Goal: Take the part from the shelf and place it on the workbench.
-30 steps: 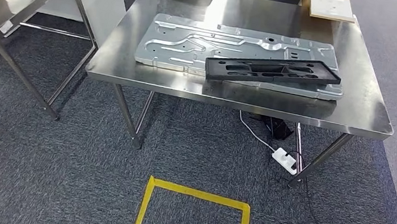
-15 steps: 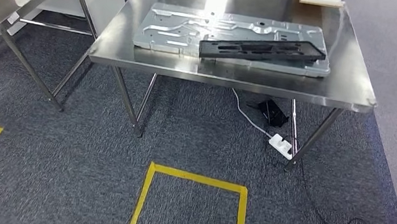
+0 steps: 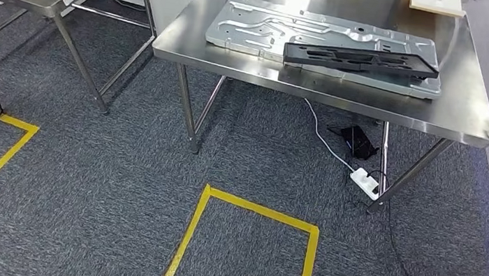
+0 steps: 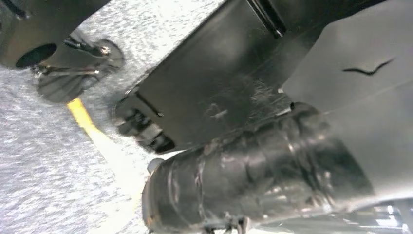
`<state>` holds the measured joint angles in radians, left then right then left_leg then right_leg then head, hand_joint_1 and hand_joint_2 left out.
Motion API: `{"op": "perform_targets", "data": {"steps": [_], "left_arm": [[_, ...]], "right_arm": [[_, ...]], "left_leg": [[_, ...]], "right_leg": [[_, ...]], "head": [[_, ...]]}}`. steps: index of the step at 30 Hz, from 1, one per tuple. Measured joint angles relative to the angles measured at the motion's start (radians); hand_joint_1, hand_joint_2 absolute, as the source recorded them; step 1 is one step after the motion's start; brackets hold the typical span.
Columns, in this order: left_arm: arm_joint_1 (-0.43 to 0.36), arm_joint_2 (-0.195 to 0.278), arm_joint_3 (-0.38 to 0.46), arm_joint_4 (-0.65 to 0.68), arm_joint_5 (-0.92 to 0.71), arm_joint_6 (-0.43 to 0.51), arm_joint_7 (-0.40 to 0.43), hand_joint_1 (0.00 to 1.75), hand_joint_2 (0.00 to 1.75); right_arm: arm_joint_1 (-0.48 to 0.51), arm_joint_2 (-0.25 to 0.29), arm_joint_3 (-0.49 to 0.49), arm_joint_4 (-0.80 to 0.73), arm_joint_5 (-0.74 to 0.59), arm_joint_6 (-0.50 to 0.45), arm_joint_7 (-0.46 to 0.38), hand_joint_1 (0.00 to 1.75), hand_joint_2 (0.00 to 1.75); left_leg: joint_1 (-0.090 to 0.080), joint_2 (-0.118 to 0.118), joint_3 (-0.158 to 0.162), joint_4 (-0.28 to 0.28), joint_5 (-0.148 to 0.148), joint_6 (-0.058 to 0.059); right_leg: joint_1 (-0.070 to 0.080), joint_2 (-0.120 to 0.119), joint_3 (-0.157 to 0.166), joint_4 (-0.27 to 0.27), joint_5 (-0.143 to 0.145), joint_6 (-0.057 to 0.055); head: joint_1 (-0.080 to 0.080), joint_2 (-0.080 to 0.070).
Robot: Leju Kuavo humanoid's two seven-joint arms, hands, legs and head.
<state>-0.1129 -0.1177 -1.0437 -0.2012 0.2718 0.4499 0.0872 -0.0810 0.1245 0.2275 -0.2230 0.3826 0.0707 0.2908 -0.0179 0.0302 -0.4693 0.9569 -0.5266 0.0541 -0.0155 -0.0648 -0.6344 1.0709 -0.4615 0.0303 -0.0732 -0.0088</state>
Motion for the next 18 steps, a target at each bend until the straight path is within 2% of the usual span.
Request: {"op": "perform_targets", "data": {"steps": [1, 3, 4, 5, 6, 7, 9, 10, 11, 13, 15, 17, 18], "left_arm": [[0.0, -0.001, 0.0, 0.0, 0.0, -0.001, 0.0, 0.0, 0.0], [-0.001, -0.002, 0.0, 0.0, 0.001, -0.001, -0.002, 0.0, 0.0], [-0.001, -0.002, 0.0, 0.0, 0.002, -0.002, -0.002, 0.0, 0.0], [0.0, -0.002, 0.0, 0.0, 0.004, -0.003, -0.002, 0.0, 0.0], [0.001, -0.002, 0.0, 0.0, 0.006, -0.007, -0.001, 0.0, 0.0], [0.001, -0.002, 0.0, 0.0, 0.008, -0.012, 0.001, 0.0, 0.0], [0.0, -0.002, 0.0, 0.0, 0.012, -0.022, 0.007, 0.0, 0.0], [-0.001, -0.002, 0.0, 0.0, 0.015, -0.027, 0.011, 0.0, 0.0], [-0.001, -0.002, 0.0, 0.0, 0.018, -0.03, 0.017, 0.0, 0.0], [-0.001, -0.001, 0.0, 0.0, 0.027, -0.032, 0.026, 0.0, 0.0], [0.0, 0.0, 0.0, 0.0, 0.031, -0.023, 0.029, 0.0, 0.0], [0.0, 0.0, 0.0, 0.0, 0.031, -0.005, 0.027, 0.0, 0.0], [0.0, 0.0, 0.0, 0.0, 0.029, 0.002, 0.026, 0.0, 0.0]], "right_arm": [[0.0, -0.001, 0.007, 0.001, 0.0, 0.0, -0.001, 0.0, 0.0], [0.003, -0.003, 0.02, 0.003, -0.001, -0.001, -0.004, 0.0, 0.0], [0.005, -0.005, 0.025, 0.004, -0.002, -0.002, -0.008, 0.0, 0.0], [0.006, -0.006, 0.028, 0.005, -0.004, -0.003, -0.011, 0.0, 0.0], [0.006, -0.007, 0.032, 0.006, -0.005, -0.004, -0.015, 0.0, 0.0], [0.005, -0.008, 0.036, 0.007, -0.005, -0.004, -0.018, 0.0, 0.0], [0.004, -0.009, 0.044, 0.008, -0.006, 0.001, -0.023, 0.0, 0.0], [0.003, -0.01, 0.048, 0.009, -0.005, 0.005, -0.027, 0.0, 0.0], [0.003, -0.01, 0.05, 0.01, -0.005, 0.01, -0.03, 0.0, 0.0], [0.004, -0.012, 0.053, 0.012, -0.003, 0.017, -0.033, 0.0, 0.0], [0.002, -0.015, 0.057, 0.013, -0.003, 0.02, -0.033, 0.0, 0.0], [0.002, -0.016, 0.063, 0.014, -0.003, 0.02, -0.033, 0.0, 0.0], [0.002, -0.017, 0.065, 0.014, -0.005, 0.02, -0.035, 0.0, 0.0]], "left_leg": [[0.001, -0.008, -0.005, 0.0, 0.007, 0.004], [0.0, -0.028, -0.019, 0.006, 0.016, 0.011], [0.0, -0.038, -0.027, 0.011, 0.019, 0.011], [-0.001, -0.05, -0.035, 0.018, 0.021, 0.01], [-0.001, -0.062, -0.042, 0.026, 0.022, 0.009], [0.0, -0.075, -0.048, 0.034, 0.022, 0.007], [0.0, -0.095, -0.062, 0.054, 0.017, 0.0], [0.001, -0.102, -0.07, 0.062, 0.015, -0.006], [0.002, -0.11, -0.078, 0.068, 0.015, -0.011], [0.007, -0.125, -0.089, 0.072, 0.018, -0.021], [0.008, -0.105, -0.107, 0.101, -0.001, -0.033], [0.01, -0.064, -0.157, 0.2, -0.05, -0.045], [0.014, -0.053, -0.19, 0.263, -0.074, -0.05]], "right_leg": [[-0.001, 0.028, -0.021, 0.051, -0.035, 0.002], [-0.001, 0.057, -0.072, 0.181, -0.108, 0.005], [0.0, 0.061, -0.087, 0.225, -0.124, 0.006], [0.0, 0.063, -0.084, 0.235, -0.12, 0.006], [0.0, 0.064, -0.064, 0.208, -0.1, 0.006], [-0.001, 0.07, -0.027, 0.147, -0.068, 0.004], [-0.004, 0.103, 0.042, 0.026, -0.035, 0.0], [-0.005, 0.119, 0.06, -0.008, -0.032, -0.002], [-0.004, 0.128, 0.064, -0.019, -0.039, -0.005], [-0.004, 0.115, 0.063, -0.025, -0.035, -0.013], [-0.006, 0.095, 0.068, -0.036, -0.029, -0.025], [-0.006, 0.072, 0.073, -0.044, -0.026, -0.032], [-0.005, 0.058, 0.073, -0.045, -0.026, -0.034]], "head": [[0.002, 0.0], [0.004, 0.0], [0.004, 0.0], [0.004, 0.0], [0.004, 0.0], [0.005, 0.0], [0.004, 0.0], [0.003, 0.0], [0.003, 0.0], [0.003, 0.0], [-0.002, 0.0], [-0.01, 0.0], [-0.012, 0.0]]}}
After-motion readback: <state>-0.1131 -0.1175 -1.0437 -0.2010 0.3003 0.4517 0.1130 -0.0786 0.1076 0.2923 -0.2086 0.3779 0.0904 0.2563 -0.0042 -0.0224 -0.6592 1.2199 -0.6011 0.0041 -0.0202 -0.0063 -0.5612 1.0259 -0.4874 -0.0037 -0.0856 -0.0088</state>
